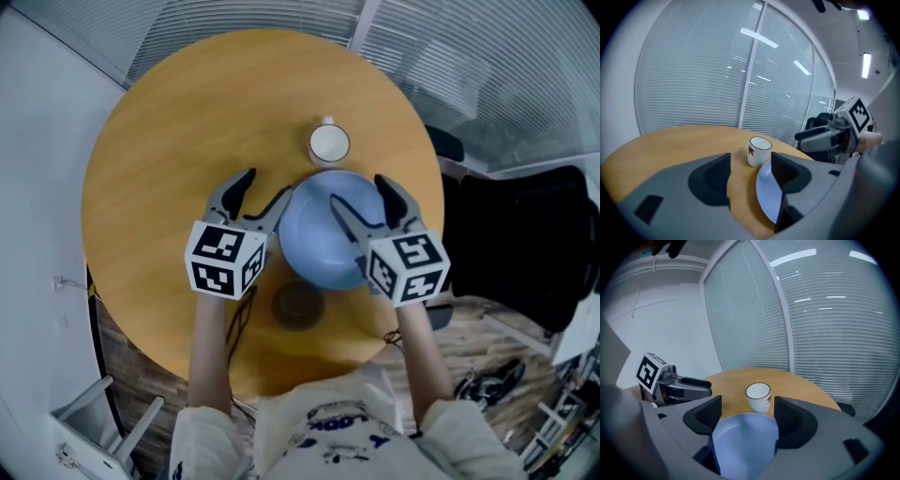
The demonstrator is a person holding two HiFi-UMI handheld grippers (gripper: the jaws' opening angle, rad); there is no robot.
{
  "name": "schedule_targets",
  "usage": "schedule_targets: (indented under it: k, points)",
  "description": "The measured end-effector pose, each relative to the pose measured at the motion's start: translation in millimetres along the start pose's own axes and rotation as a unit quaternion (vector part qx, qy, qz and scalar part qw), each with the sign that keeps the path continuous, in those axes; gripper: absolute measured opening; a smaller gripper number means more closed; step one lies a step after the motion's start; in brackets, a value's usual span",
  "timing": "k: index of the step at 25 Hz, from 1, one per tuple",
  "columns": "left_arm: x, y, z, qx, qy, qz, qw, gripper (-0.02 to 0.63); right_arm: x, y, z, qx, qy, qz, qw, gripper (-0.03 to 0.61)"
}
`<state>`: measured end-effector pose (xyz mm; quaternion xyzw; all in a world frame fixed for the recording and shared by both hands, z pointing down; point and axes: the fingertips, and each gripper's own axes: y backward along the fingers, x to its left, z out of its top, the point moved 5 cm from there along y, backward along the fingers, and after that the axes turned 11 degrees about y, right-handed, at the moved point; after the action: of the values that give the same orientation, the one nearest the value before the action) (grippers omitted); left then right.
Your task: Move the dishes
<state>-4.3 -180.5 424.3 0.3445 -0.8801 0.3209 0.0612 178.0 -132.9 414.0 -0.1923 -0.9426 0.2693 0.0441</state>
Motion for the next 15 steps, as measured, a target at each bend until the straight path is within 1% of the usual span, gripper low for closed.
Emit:
schedule_targets:
  k: [1,2,4,5,7,9,11,15]
  points:
    - [-1,10,-4,-0.008,0.014,0.001,0.9999,0.27,6,10,-6,-0.003,-0.014,-0.006,1.0,0.343]
    - [-3,21,-9,-0.015,0.029,0.001,0.9995,0.27,12,19,-12,-0.006,-0.03,-0.012,0.999,0.311]
    - [-5,39,-22,-0.019,0.061,-0.005,0.9979,0.267,24,38,-26,-0.017,-0.066,-0.026,0.997,0.195]
    - [-7,47,-30,-0.018,0.078,-0.008,0.9968,0.265,31,46,-32,-0.02,-0.079,-0.032,0.996,0.157]
    - [-9,63,-45,-0.019,0.106,-0.014,0.994,0.258,45,60,-44,-0.021,-0.09,-0.046,0.995,0.108]
    - [-12,78,-60,-0.021,0.125,-0.018,0.9917,0.241,58,70,-54,-0.017,-0.088,-0.061,0.994,0.077]
    - [-14,90,-72,-0.021,0.132,-0.017,0.9909,0.226,70,79,-61,-0.015,-0.086,-0.073,0.993,0.067]
    - [-23,109,-93,-0.013,0.12,-0.017,0.9925,0.202,89,96,-79,-0.003,-0.087,-0.097,0.991,0.058]
